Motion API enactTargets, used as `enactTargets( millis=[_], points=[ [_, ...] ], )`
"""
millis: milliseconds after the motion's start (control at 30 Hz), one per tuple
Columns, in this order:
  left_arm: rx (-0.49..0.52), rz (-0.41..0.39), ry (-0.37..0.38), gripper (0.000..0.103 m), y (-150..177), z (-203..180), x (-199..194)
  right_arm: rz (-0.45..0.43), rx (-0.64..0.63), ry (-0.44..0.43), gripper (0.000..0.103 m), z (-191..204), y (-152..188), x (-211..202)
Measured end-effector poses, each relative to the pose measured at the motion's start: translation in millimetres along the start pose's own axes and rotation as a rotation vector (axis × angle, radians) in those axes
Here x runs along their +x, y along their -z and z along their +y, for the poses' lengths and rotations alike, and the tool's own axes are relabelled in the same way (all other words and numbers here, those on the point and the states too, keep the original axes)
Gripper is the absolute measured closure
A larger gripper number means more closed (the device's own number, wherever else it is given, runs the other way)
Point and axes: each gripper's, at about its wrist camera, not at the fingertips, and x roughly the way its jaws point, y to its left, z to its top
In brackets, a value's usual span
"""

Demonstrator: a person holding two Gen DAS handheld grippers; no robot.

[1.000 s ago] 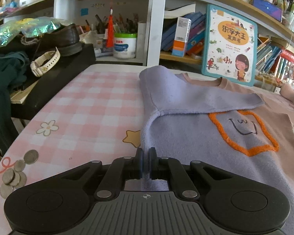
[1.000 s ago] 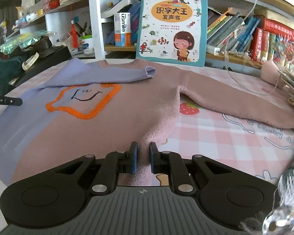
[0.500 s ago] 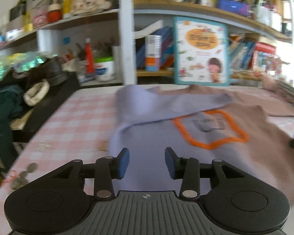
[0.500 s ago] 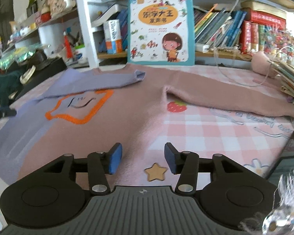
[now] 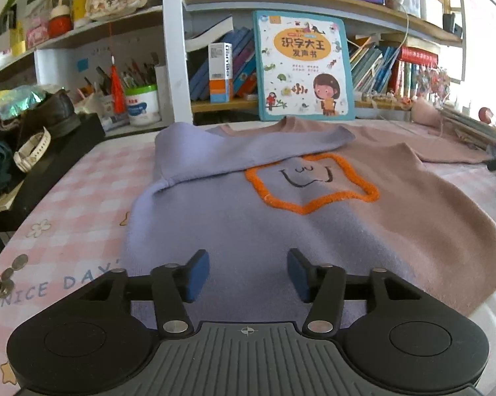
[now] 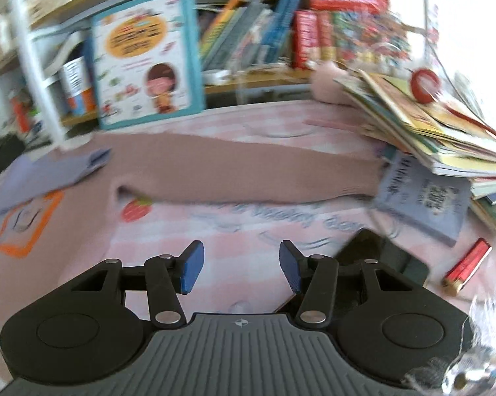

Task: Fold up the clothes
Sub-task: 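Grasp the pink sleeve cuff with the right gripper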

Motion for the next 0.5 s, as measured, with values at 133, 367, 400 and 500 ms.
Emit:
enactTargets(
  millis=[133,367,400,500],
  points=[
    [0.029,-0.015,-0.026,0.044,5,-6,1,0.032,0.117,0.013,0.055,-26,-20,18],
    [0.002,-0.013,-0.031,0.033,7,-3,2,0.055,0.274,0.054,0.055,-56,-44,47],
    [-0.01,-0.013,-0.031,0.03,7,-1,2,0.056,0.293,0.061,0.055,-59,-46,51],
    [-0.017,-0.017,-0.038,0.029,9,-1,2,0.063,0.345,0.079,0.055,-66,-48,60]
  ],
)
